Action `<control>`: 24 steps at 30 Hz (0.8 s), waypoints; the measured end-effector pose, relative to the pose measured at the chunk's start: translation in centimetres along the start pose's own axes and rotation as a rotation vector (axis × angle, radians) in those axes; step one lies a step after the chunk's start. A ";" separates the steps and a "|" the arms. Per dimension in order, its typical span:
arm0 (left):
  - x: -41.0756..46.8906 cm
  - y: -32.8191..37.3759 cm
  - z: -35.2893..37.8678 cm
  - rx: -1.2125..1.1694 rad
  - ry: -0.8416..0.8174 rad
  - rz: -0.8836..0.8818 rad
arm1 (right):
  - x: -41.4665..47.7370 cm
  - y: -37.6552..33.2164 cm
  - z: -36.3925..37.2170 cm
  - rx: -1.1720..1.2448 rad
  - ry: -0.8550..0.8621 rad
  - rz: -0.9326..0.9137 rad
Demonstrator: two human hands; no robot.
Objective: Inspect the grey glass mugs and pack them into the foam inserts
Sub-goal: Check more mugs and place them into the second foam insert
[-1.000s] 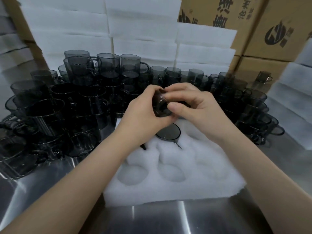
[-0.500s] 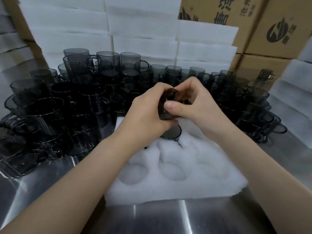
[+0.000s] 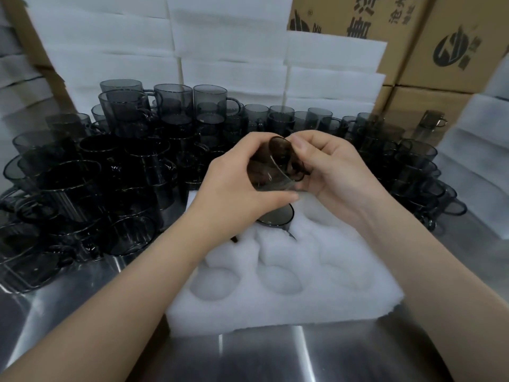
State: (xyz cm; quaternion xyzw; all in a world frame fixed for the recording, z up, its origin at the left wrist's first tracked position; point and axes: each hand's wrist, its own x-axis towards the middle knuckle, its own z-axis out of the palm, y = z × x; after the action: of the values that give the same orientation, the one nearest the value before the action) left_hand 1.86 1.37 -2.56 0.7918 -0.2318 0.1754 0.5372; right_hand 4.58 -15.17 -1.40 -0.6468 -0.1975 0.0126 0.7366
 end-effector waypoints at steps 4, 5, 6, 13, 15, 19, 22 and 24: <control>0.2 -0.1 -0.3 -0.123 0.036 -0.047 | 0.1 -0.1 -0.7 0.147 -0.194 0.013; 0.2 -0.2 -0.3 -0.126 0.034 -0.054 | 0.1 -0.2 -0.7 0.152 -0.221 0.016; 0.2 -0.2 -0.3 -0.127 0.029 -0.060 | 0.1 -0.2 -0.8 0.146 -0.239 0.023; 0.1 -0.2 0.0 -0.081 0.011 -0.066 | -0.4 -0.5 0.0 -0.215 -0.077 -0.055; 0.0 -0.1 0.2 -0.005 0.005 -0.040 | -0.4 -0.2 0.6 -0.297 0.004 -0.074; -0.1 0.1 0.5 0.146 -0.056 0.016 | -0.2 0.3 1.6 -0.465 0.171 -0.124; 0.0 0.2 0.5 0.192 -0.096 0.069 | 0.0 0.3 1.4 -0.390 0.241 -0.134; 0.1 0.1 0.3 0.132 -0.058 0.069 | 0.0 0.4 1.1 -0.238 0.252 -0.121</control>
State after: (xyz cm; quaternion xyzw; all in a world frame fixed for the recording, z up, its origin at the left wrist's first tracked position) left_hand 1.89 1.05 -2.59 0.8218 -0.2621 0.1858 0.4705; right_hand 4.28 -14.06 -1.66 -0.7128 -0.1421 -0.1365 0.6731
